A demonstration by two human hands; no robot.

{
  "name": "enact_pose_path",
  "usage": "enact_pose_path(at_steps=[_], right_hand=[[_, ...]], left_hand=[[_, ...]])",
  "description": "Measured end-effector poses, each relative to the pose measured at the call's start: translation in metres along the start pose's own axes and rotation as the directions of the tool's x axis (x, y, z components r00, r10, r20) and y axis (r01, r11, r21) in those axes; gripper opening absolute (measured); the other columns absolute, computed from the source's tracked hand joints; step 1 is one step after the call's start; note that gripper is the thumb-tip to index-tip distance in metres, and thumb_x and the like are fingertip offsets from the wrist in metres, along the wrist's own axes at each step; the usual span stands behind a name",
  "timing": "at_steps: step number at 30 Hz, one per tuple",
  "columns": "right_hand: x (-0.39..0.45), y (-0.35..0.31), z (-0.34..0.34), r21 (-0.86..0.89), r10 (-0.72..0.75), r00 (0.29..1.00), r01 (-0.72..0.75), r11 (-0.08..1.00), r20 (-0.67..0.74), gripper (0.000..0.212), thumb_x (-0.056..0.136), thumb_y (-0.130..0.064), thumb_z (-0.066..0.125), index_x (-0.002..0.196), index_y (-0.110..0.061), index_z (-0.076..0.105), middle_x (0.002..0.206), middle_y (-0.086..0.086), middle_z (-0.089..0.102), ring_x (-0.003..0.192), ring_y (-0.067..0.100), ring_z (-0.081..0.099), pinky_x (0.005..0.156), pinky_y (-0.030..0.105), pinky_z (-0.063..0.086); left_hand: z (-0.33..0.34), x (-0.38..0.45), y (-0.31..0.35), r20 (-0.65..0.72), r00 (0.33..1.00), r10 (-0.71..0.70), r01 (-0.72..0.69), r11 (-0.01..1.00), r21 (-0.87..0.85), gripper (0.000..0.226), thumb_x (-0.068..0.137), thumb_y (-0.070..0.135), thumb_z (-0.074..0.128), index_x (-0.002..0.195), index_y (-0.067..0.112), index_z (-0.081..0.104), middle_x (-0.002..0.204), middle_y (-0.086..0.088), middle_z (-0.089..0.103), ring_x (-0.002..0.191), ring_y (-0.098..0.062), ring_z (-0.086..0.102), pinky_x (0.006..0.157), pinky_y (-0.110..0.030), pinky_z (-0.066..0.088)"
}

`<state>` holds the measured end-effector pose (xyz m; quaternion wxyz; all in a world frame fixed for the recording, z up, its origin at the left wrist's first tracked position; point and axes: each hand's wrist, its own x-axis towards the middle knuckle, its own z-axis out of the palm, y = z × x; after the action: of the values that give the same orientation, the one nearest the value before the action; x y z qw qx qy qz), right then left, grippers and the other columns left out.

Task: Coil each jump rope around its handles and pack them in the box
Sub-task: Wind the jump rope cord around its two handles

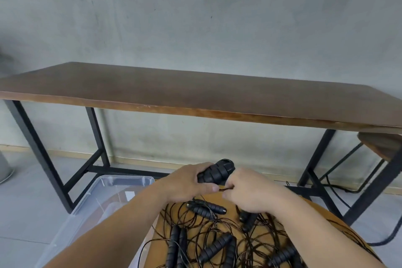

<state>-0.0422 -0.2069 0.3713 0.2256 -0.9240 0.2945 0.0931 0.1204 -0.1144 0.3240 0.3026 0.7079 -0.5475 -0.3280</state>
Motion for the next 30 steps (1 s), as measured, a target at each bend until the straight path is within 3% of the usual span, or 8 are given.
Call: enact_pose_path(at_steps=[3, 6, 10, 13, 17, 22, 26, 30], right_hand=[[0.002, -0.013, -0.015, -0.094, -0.035, 0.996, 0.028, 0.995, -0.078, 0.019, 0.091, -0.018, 0.055, 0.079, -0.011, 0.067, 0.069, 0.004, 0.057, 0.063, 0.015, 0.052, 0.053, 0.025, 0.039], [0.000, -0.026, -0.024, -0.171, -0.067, 0.991, 0.046, 0.984, -0.120, 0.015, 0.089, -0.020, 0.059, 0.088, -0.014, 0.072, 0.077, 0.006, 0.065, 0.070, 0.016, 0.060, 0.058, 0.026, 0.047], [-0.007, -0.039, -0.048, -0.181, -0.173, 0.978, 0.150, 0.972, -0.115, 0.009, 0.087, -0.025, 0.069, 0.084, -0.023, 0.077, 0.078, -0.007, 0.069, 0.073, 0.007, 0.063, 0.059, 0.019, 0.047], [-0.001, -0.036, -0.079, -0.025, -0.262, 0.964, 0.261, 0.965, -0.050, 0.011, 0.078, -0.036, 0.080, 0.077, -0.026, 0.076, 0.071, -0.014, 0.069, 0.067, 0.000, 0.061, 0.063, 0.020, 0.046], [0.023, -0.015, -0.083, 0.381, -0.302, 0.953, 0.276, 0.882, 0.008, 0.021, 0.074, -0.036, 0.082, 0.079, -0.017, 0.075, 0.063, -0.005, 0.057, 0.053, 0.008, 0.044, 0.053, 0.023, 0.035], [0.049, 0.001, -0.041, 0.816, -0.170, 0.981, 0.175, 0.551, -0.095, 0.013, 0.087, -0.032, 0.066, 0.089, -0.022, 0.074, 0.088, 0.004, 0.067, 0.085, 0.027, 0.048, 0.081, 0.042, 0.039], [0.050, -0.006, -0.012, 0.922, -0.101, 0.990, 0.130, 0.366, -0.100, 0.030, 0.105, -0.017, 0.040, 0.092, -0.012, 0.066, 0.059, -0.001, 0.043, 0.050, 0.013, 0.029, 0.045, 0.021, 0.027], [0.039, -0.019, 0.008, 0.926, -0.085, 0.993, 0.103, 0.364, -0.077, 0.034, 0.106, -0.023, 0.036, 0.081, -0.011, 0.055, 0.056, -0.003, 0.040, 0.046, 0.011, 0.020, 0.043, 0.022, 0.019]], left_hand=[[-0.015, 0.001, 0.006, -0.014, 0.999, 0.031, -0.026, 0.963, 0.268, 0.063, 0.087, 0.045, 0.070, 0.142, 0.039, 0.041, 0.126, 0.008, 0.059, 0.114, -0.017, 0.056, 0.099, -0.033, 0.045], [-0.022, -0.002, 0.019, -0.073, 0.997, 0.019, 0.030, 0.787, 0.616, 0.079, 0.087, 0.054, 0.065, 0.153, 0.036, 0.024, 0.134, 0.003, 0.051, 0.120, -0.022, 0.052, 0.096, -0.035, 0.044], [-0.027, -0.015, 0.035, -0.009, 0.999, 0.032, -0.013, 0.639, 0.769, 0.073, 0.090, 0.055, 0.061, 0.150, 0.032, 0.027, 0.128, 0.000, 0.053, 0.114, -0.024, 0.055, 0.088, -0.036, 0.047], [-0.029, -0.033, 0.045, 0.111, 0.994, 0.015, -0.089, 0.702, 0.707, 0.060, 0.089, 0.053, 0.063, 0.140, 0.030, 0.041, 0.120, 0.002, 0.056, 0.108, -0.020, 0.055, 0.083, -0.031, 0.043], [-0.044, -0.047, 0.052, 0.215, 0.971, 0.102, -0.160, 0.948, 0.274, 0.047, 0.086, 0.045, 0.072, 0.127, 0.031, 0.055, 0.107, -0.001, 0.066, 0.098, -0.020, 0.061, 0.092, -0.041, 0.049], [-0.062, -0.045, 0.048, 0.076, 0.977, 0.199, -0.203, 0.978, 0.049, 0.062, 0.077, 0.053, 0.072, 0.133, 0.033, 0.053, 0.114, 0.006, 0.065, 0.105, -0.013, 0.061, 0.099, -0.035, 0.050], [-0.065, -0.037, 0.041, -0.079, 0.990, 0.117, -0.124, 0.987, -0.101, 0.087, 0.062, 0.062, 0.076, 0.138, 0.035, 0.044, 0.118, 0.007, 0.067, 0.106, -0.014, 0.065, 0.101, -0.037, 0.051], [-0.060, -0.029, 0.044, -0.195, 0.976, 0.096, -0.084, 0.994, 0.070, 0.078, 0.075, 0.052, 0.080, 0.141, 0.032, 0.043, 0.117, 0.010, 0.062, 0.097, -0.010, 0.064, 0.092, -0.026, 0.053]])
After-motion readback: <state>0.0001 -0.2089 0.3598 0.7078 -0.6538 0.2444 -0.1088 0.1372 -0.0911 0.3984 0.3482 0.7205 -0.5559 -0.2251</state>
